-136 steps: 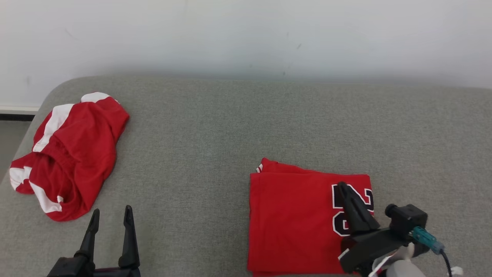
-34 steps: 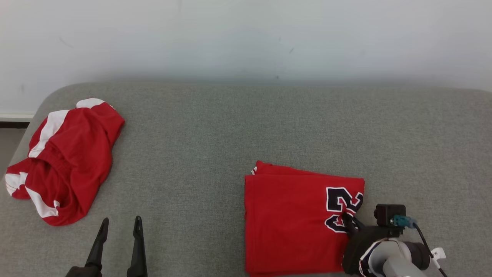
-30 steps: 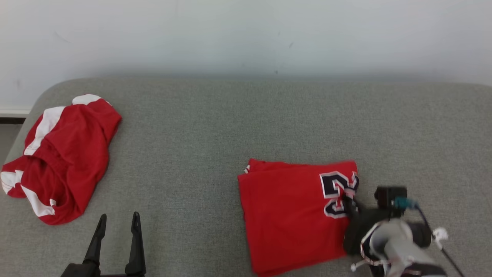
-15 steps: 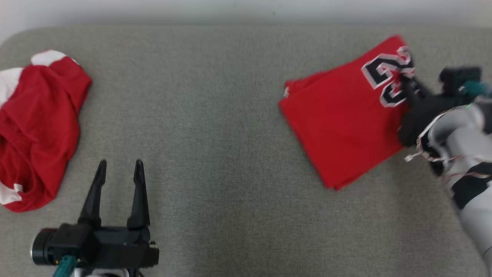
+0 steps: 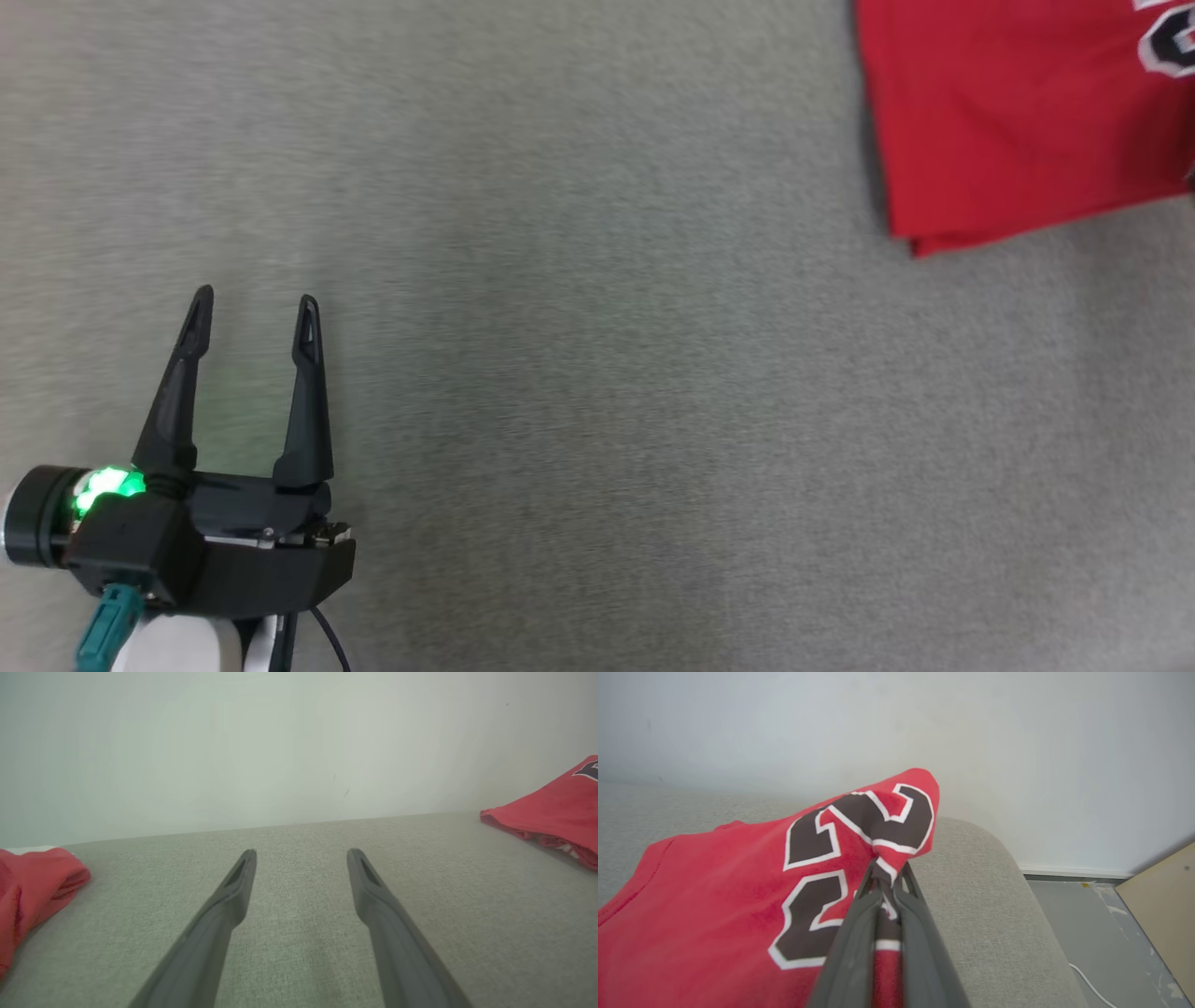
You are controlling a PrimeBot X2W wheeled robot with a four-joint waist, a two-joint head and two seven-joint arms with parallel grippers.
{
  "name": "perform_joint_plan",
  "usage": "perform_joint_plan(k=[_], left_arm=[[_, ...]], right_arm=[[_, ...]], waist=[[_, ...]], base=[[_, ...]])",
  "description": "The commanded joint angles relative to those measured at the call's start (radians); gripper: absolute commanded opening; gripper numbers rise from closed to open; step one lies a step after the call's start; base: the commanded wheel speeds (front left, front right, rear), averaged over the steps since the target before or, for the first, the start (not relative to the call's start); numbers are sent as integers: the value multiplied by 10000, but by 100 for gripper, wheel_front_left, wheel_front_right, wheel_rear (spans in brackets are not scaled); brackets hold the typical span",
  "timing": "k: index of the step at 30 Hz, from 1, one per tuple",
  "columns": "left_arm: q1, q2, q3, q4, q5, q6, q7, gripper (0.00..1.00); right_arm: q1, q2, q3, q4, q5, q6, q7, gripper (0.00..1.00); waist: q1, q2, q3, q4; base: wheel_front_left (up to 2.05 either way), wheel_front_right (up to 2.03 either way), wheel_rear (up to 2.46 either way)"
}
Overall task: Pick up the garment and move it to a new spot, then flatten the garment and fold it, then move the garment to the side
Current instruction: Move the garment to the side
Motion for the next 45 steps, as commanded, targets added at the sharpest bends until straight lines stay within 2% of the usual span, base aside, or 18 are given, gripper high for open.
perform_joint_plan(k=[1, 11, 16, 24, 26, 31, 35, 40, 45], left_arm=[[-135, 115, -3, -95, 95, -29, -29, 100], [49, 513, 27, -607, 170, -48, -29, 100], [28, 528, -58, -593, 162, -44, -18, 100], [57, 481, -4, -610, 72, 19, 10, 100], [80, 436, 8, -555, 70, 39, 19, 100], [207, 263, -41, -524, 1, 85, 2, 100], [330, 123, 8, -412, -67, 89, -9, 100], [765, -36, 181, -201, -193, 169, -29, 100], [1338, -160, 372, -86, -275, 240, -29, 100]], right_arm=[[-261, -163, -16, -55, 80, -29, -13, 0], [-1395, -979, 517, -37, 3, -28, 150, 0], [-2151, -928, 903, 281, -384, -29, 241, 0], [-2960, -734, 954, 1423, -911, -29, 365, 0], [-3095, -725, 929, 1796, -1091, -28, 151, 100], [-3121, -540, 942, 2117, -1452, -29, -572, 100], [-2826, -159, 831, 2093, -1215, -29, -1201, 100], [-2142, 322, 899, 1474, -952, -29, -1851, 100], [-1159, 730, 819, 802, -703, -29, -2014, 100]], waist=[[-4, -2, 1001, -1019], [-4, -2, 1562, -1296], [-4, -2, 1735, -1145], [-4, -2, 1853, -922], [-4, -2, 1776, -868], [-4, -2, 1318, -777], [-4, -2, 654, -672], [-4, -2, -526, -459], [-4, -2, -1573, -306]], base=[[0, 0, 0], [0, 0, 0], [0, 0, 0], [0, 0, 0], [0, 0, 0], [0, 0, 0], [0, 0, 0], [0, 0, 0], [0, 0, 0]])
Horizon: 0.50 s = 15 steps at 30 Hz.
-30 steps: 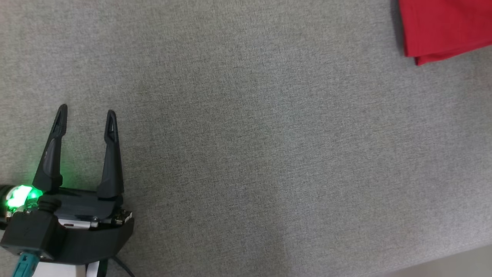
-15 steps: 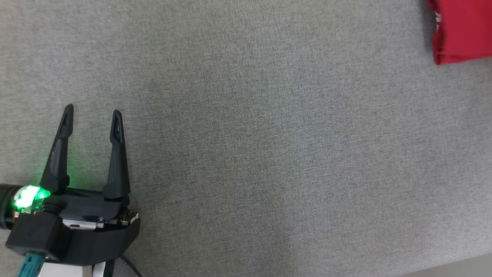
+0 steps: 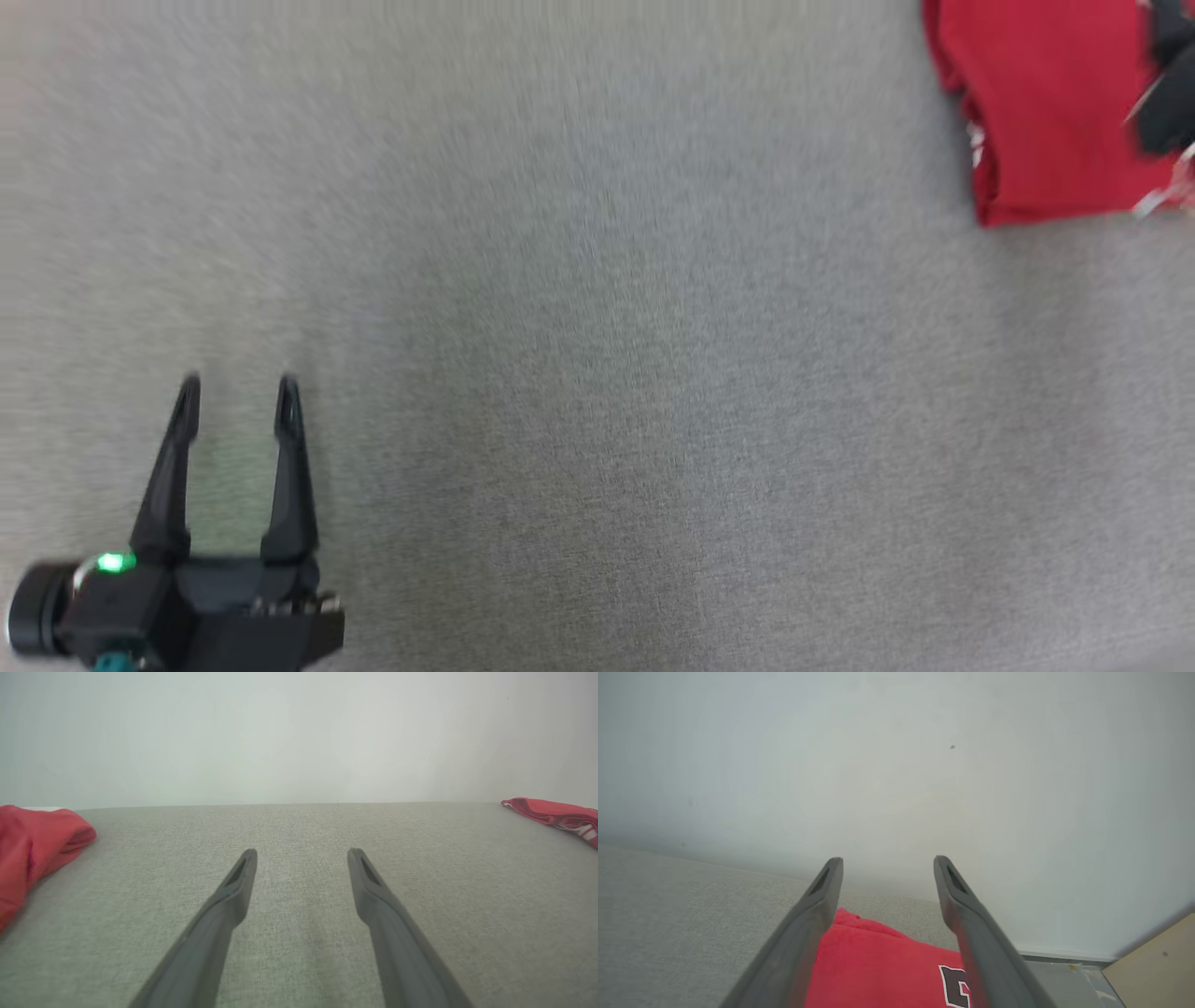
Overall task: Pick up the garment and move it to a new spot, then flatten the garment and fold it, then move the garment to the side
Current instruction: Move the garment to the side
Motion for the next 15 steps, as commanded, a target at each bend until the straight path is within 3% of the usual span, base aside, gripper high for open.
perform_joint_plan(k=[1, 10, 15], left_arm=[[202, -33, 45, 22, -47, 39, -29, 100], [1187, -219, 122, 316, -255, 16, -29, 100], [1429, -268, 202, 446, -290, 14, -29, 100]], right_arm=[[254, 4, -37, -83, 78, -29, -74, 100], [3835, -98, -1274, -2345, 529, -28, -65, 100], [5886, 313, -2253, -3575, 332, -30, -64, 100]], waist=[[1, -1, -1277, 299], [1, -1, -2941, 909], [1, -1, -3407, 948]], base=[[0, 0, 0], [0, 0, 0], [0, 0, 0]])
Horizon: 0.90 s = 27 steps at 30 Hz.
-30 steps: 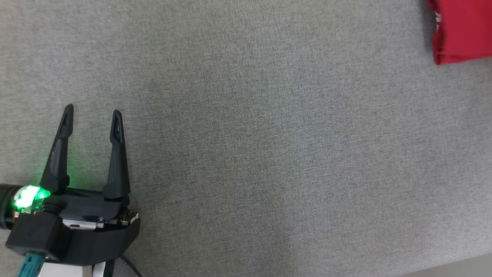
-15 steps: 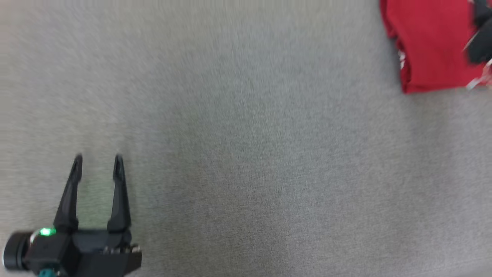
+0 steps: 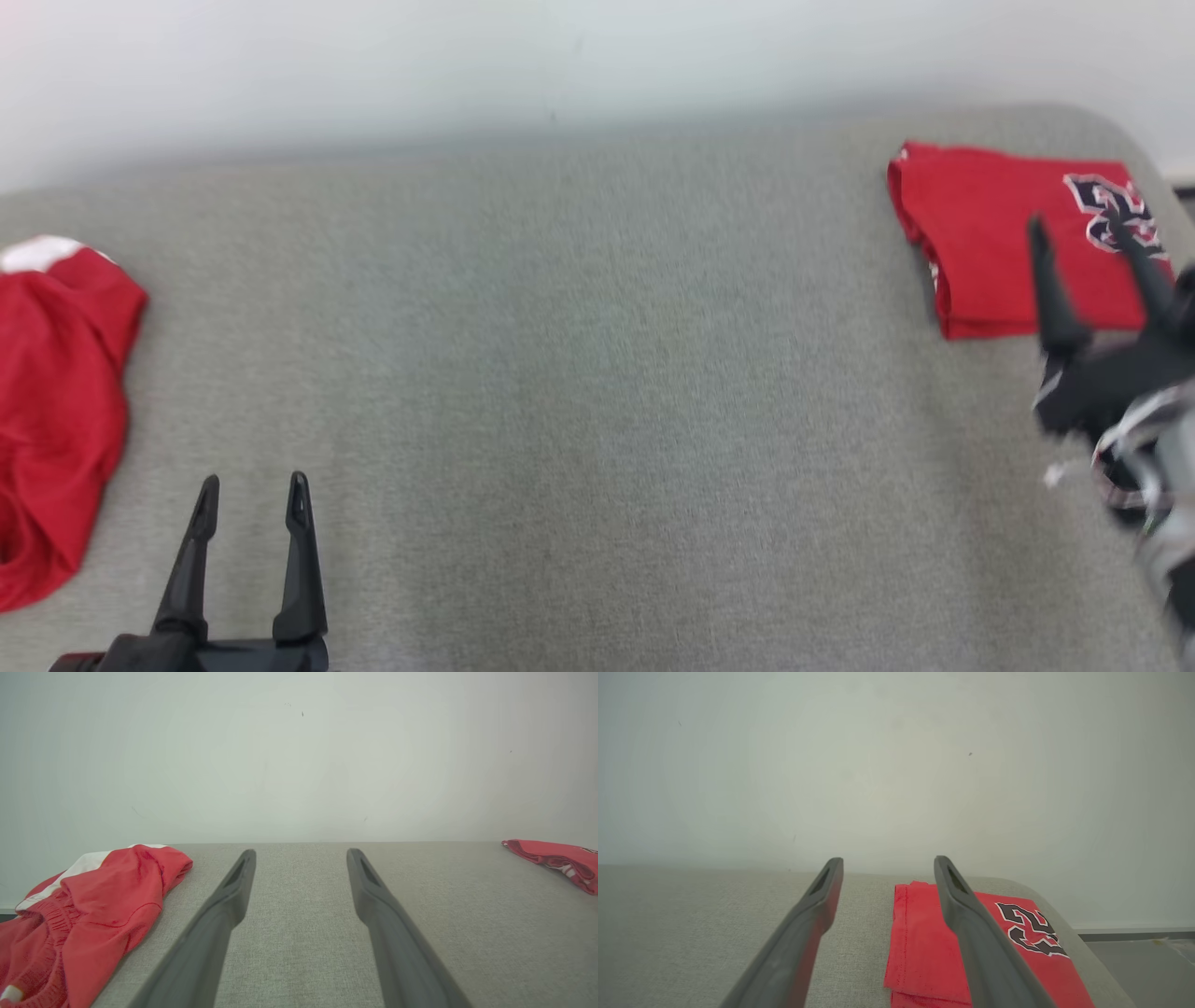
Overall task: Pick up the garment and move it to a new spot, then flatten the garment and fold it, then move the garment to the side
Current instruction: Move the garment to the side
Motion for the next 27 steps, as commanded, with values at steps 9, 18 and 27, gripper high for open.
perform_joint_plan(k=[9, 18, 27], left_arm=[[455, -134, 6, 310, -175, 22, -29, 100], [604, -166, 131, 722, -248, -17, -29, 100], [657, -180, 162, 1135, -163, -63, -29, 100]], right_arm=[[3553, 1401, -1395, -2202, -637, -28, 28, 100], [5929, 2753, -2360, -4240, -1431, -28, 465, 100], [7158, 3633, -2764, -5377, -2061, -30, 883, 100]], waist=[[4, 1, -1410, 439], [4, 1, -1759, 660], [4, 1, -1970, 907]], base=[[0, 0, 0], [0, 0, 0], [0, 0, 0]])
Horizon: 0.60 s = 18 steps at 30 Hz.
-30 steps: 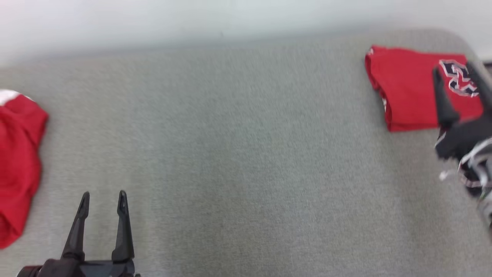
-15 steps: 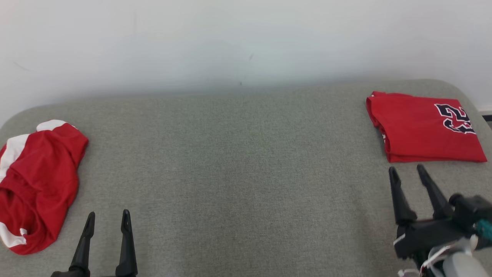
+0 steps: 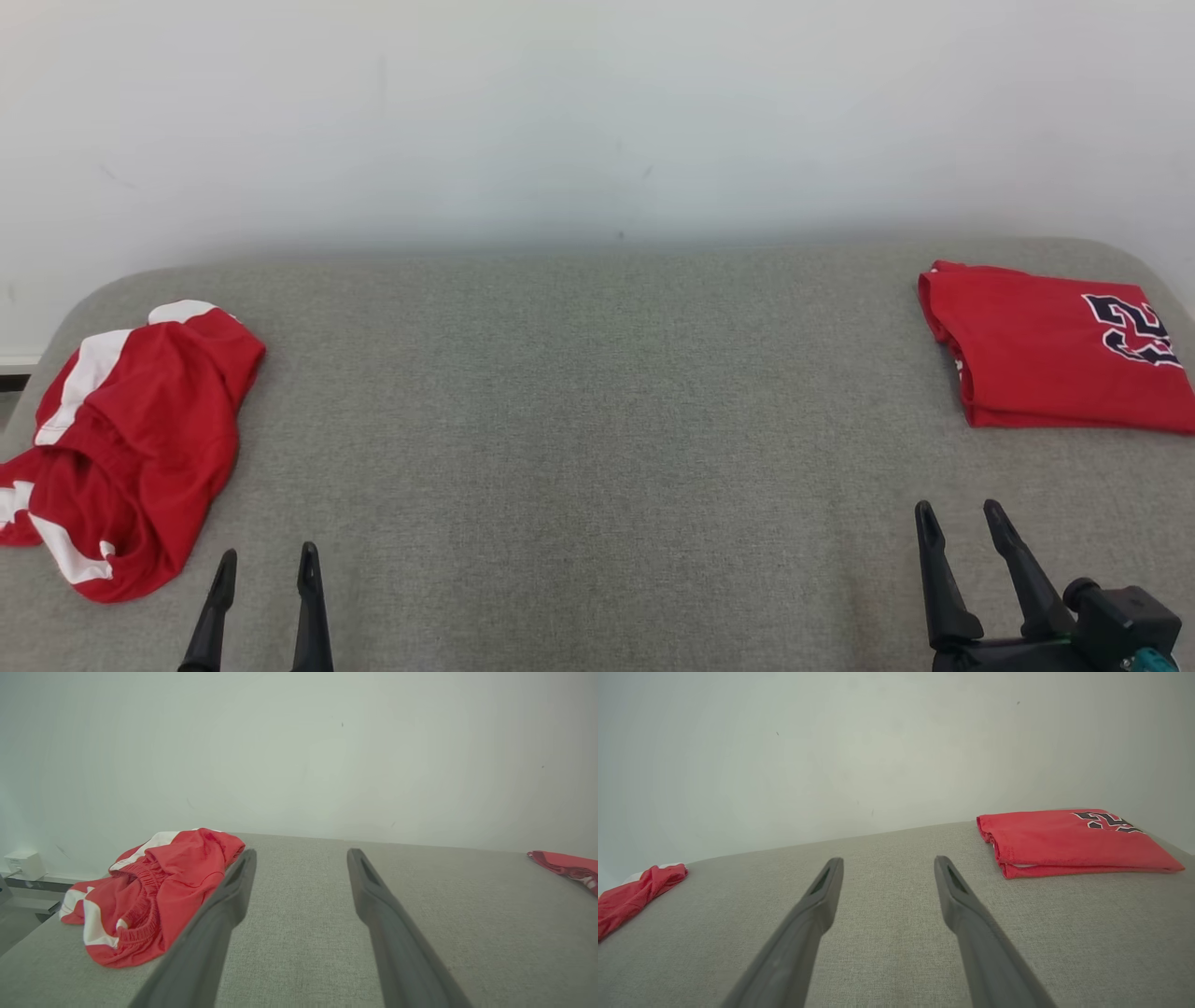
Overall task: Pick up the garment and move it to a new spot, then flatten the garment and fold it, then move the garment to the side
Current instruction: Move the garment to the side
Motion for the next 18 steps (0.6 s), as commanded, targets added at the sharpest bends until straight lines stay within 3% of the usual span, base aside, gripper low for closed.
perform_joint_plan(k=[1, 18], left_arm=[[111, -22, 6, 62, 85, -39, -29, 100], [19, 96, 89, 865, 308, -54, -29, 100]], right_arm=[[142, 68, -50, -119, -87, -30, 53, 100], [696, 544, -297, -317, -456, -30, 283, 100]], waist=[[0, 1, -56, 68], [0, 1, -299, 301]], base=[[0, 0, 0], [0, 0, 0]])
